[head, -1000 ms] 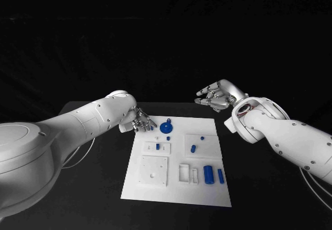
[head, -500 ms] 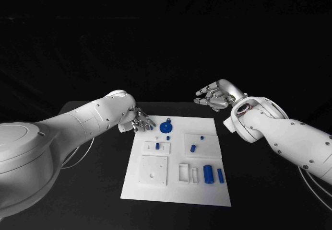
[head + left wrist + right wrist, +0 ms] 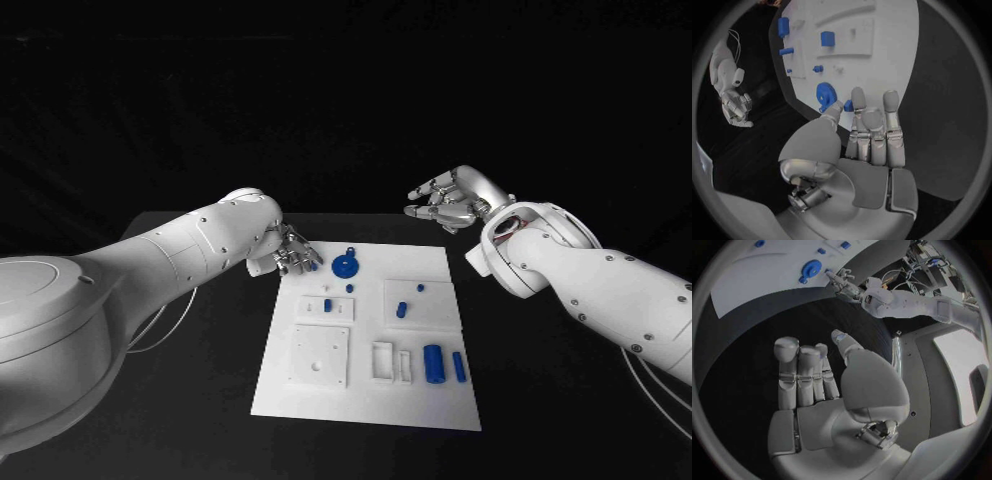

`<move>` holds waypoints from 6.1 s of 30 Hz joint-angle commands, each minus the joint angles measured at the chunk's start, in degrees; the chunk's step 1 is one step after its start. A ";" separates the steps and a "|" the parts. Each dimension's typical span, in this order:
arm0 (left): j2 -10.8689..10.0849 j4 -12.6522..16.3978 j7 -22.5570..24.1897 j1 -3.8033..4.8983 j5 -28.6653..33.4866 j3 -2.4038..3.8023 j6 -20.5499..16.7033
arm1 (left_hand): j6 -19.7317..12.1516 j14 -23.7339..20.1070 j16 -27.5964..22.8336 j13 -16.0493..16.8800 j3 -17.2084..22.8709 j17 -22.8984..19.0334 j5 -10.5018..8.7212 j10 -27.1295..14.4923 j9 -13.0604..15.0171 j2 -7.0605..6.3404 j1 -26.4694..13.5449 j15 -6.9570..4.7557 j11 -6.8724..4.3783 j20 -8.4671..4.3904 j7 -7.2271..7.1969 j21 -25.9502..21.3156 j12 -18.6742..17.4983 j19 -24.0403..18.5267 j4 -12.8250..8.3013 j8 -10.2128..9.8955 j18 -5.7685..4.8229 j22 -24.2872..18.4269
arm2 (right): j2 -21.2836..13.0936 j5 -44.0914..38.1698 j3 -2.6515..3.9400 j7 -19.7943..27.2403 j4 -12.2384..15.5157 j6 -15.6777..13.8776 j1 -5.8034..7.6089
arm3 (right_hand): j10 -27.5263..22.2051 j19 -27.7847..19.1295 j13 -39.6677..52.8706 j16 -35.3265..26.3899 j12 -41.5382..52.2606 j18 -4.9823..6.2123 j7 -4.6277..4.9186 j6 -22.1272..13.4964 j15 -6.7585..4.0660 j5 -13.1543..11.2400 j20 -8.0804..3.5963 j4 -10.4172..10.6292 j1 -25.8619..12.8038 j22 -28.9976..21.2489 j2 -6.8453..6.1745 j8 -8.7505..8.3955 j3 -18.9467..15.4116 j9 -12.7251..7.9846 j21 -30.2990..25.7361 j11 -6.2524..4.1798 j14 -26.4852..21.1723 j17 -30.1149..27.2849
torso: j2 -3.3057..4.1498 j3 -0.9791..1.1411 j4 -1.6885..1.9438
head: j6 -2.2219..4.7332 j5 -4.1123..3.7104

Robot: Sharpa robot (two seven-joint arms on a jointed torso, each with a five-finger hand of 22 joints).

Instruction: Assemble the parts on the task board

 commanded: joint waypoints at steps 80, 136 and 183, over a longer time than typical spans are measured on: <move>-16.97 36.23 -4.44 1.74 0.65 -5.17 -21.40 | 12.18 4.70 5.67 -1.46 11.82 11.94 16.37 2.89 30.35 0.88 -0.87 -0.61 -2.42 0.46 -3.78 6.32 13.42 0.90 -11.09 -5.71 1.67 1.07 | -1.72 0.61 0.02 -0.01 -1.39 1.49 -1.48 | -0.21 0.14 0.08 -0.17 0.10 0.79 0.00 -0.23 0.14 0.73 0.03 0.81 -0.17 4.69 -0.38 0.01 0.19 -0.04 -0.05 0.01 -0.17 0.06 | -2.20 0.03 1.80 | -1.96 0.11; -15.99 35.64 -5.61 -0.75 -3.31 -5.18 -13.89 | 12.03 4.49 5.02 0.85 9.75 10.02 7.85 2.89 21.44 2.59 2.21 -0.38 -2.15 0.67 -3.35 5.89 11.63 0.71 -10.14 -5.72 1.67 1.01 | -1.78 0.79 0.02 -0.03 -1.42 2.03 -1.68 | -0.19 0.13 0.12 -0.19 0.14 0.80 0.00 -0.26 0.14 1.21 0.02 0.98 -0.28 4.67 -0.40 0.01 0.31 -0.04 -0.11 0.01 -0.17 0.03 | -2.14 0.05 1.75 | -2.57 0.09; -15.84 35.53 -6.30 -0.88 -4.77 -5.18 -10.18 | 12.06 4.49 5.01 1.03 9.76 9.98 8.20 2.90 21.35 2.43 2.44 -0.37 -2.17 0.64 -3.34 5.84 11.52 0.74 -10.23 -5.68 1.62 1.03 | -1.57 0.80 0.02 -0.01 -1.61 2.15 -1.70 | -0.24 0.11 0.07 -0.22 0.08 0.80 0.01 -0.32 0.15 1.22 0.04 1.03 -0.30 4.66 -0.42 0.01 0.25 -0.04 -0.15 0.03 -0.19 0.00 | -2.12 -0.02 1.77 | -2.72 0.34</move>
